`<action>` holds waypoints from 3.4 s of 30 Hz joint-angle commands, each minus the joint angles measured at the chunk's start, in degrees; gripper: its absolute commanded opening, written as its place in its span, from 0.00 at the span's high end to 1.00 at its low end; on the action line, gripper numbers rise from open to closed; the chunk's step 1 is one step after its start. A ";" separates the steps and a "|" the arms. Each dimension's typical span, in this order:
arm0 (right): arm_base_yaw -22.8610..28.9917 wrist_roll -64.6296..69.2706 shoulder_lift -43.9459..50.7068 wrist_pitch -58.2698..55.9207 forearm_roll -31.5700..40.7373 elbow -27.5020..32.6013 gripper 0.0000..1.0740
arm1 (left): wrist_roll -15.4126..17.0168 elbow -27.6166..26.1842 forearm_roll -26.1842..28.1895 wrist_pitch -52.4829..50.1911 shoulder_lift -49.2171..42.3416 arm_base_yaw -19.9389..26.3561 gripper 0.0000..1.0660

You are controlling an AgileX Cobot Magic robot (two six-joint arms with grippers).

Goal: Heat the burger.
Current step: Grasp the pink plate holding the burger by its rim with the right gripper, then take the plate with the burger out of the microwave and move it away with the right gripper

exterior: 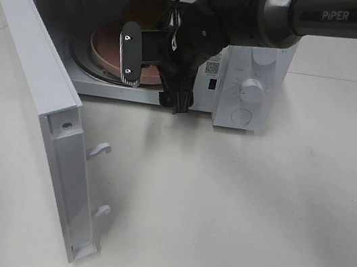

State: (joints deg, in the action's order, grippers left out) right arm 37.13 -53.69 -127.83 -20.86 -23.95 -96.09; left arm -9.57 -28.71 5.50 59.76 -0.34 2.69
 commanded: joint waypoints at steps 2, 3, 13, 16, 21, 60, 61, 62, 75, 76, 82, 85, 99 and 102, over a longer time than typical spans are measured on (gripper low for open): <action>-0.34 0.69 -2.01 0.34 0.40 -2.29 0.17 | 0.17 0.17 0.06 0.00 -1.03 0.29 0.08; -0.34 0.69 -2.98 0.34 1.20 -3.27 0.17 | 0.17 0.17 0.00 0.00 -1.03 0.29 0.08; -1.66 0.69 -5.96 0.80 3.09 -6.53 0.19 | 0.17 0.17 0.00 0.00 -1.03 0.29 0.08; -1.66 0.69 -6.42 0.80 3.09 -6.53 0.20 | 0.17 0.17 0.00 0.00 -1.03 0.29 0.08; -1.66 0.69 -7.68 1.38 4.47 -7.22 0.21 | 0.17 0.17 0.00 0.00 -1.03 0.29 0.08; -0.86 -16.04 -7.05 -10.77 18.05 -9.57 1.00 | 0.17 0.17 0.00 0.00 -1.03 0.29 0.08; -0.86 -16.04 -7.05 -10.77 18.05 -9.57 1.00 | 0.17 0.17 0.00 0.00 -1.03 0.29 0.08; -0.86 -16.16 -6.88 -11.23 18.05 -9.57 1.00 | 0.17 0.17 0.00 0.00 -1.03 0.29 0.08; -1.03 -22.80 -0.40 -6.65 17.76 -0.06 1.00 | 0.17 0.17 0.00 0.00 -1.03 0.29 0.08; -1.03 -23.84 1.03 -4.18 17.76 2.01 1.00 | 0.17 0.17 0.00 0.00 -1.03 0.29 0.08; -1.03 -26.30 3.84 0.11 17.65 5.90 1.00 | 0.17 0.17 0.00 0.00 -1.03 0.29 0.08; -1.03 -26.30 5.21 2.64 15.76 8.25 1.00 | 0.17 0.17 0.00 0.00 -1.03 0.29 0.08; -1.72 -26.36 12.03 13.24 13.24 19.08 1.00 | 0.17 0.17 0.00 0.00 -1.03 0.29 0.08; -1.95 -26.41 13.24 13.41 13.24 20.17 1.00 | 0.17 0.17 0.00 0.00 -1.03 0.29 0.08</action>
State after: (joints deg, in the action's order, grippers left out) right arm 36.73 -80.90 -117.28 -10.20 -10.14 -76.55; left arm -9.57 -28.71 5.44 59.76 -0.34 2.69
